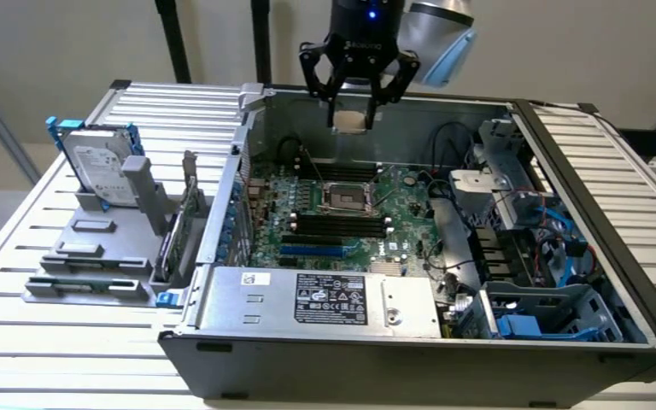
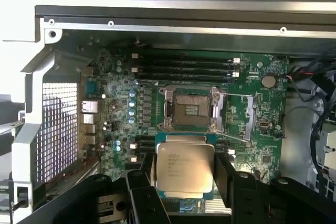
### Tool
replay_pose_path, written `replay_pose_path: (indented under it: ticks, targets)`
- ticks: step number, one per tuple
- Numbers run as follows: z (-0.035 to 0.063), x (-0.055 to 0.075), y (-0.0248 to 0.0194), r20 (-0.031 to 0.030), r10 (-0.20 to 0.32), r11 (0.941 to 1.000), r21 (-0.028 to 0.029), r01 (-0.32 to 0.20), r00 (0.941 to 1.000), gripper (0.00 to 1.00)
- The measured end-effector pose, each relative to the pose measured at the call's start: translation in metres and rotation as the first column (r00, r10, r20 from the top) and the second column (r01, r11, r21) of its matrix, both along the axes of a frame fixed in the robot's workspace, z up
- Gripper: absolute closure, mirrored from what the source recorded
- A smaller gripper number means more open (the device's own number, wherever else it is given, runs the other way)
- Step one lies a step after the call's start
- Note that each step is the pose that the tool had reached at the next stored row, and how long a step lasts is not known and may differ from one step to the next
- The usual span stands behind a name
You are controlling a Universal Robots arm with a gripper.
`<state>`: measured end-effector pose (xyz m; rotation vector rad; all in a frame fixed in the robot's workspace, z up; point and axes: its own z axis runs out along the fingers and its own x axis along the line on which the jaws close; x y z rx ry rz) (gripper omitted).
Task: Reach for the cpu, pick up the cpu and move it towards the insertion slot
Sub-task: 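Pick up the cpu and move it towards the insertion slot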
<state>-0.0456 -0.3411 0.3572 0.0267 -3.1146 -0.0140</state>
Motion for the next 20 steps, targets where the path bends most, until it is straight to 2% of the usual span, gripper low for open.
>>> replay_pose_path:
  ticks: [5,10,20]
  targets:
    - [-0.0042,0.004,0.0058,0.0076,0.001,1.0000,0.0003,-0.001,1.0000,0.45]
    - [-0.0055,0.010,0.0119,0.0090,0.002,1.0000,0.0005,-0.002,1.0000,0.45]
    - [-0.0055,0.012,0.0124,0.0089,0.002,1.0000,0.0004,-0.002,1.0000,0.45]
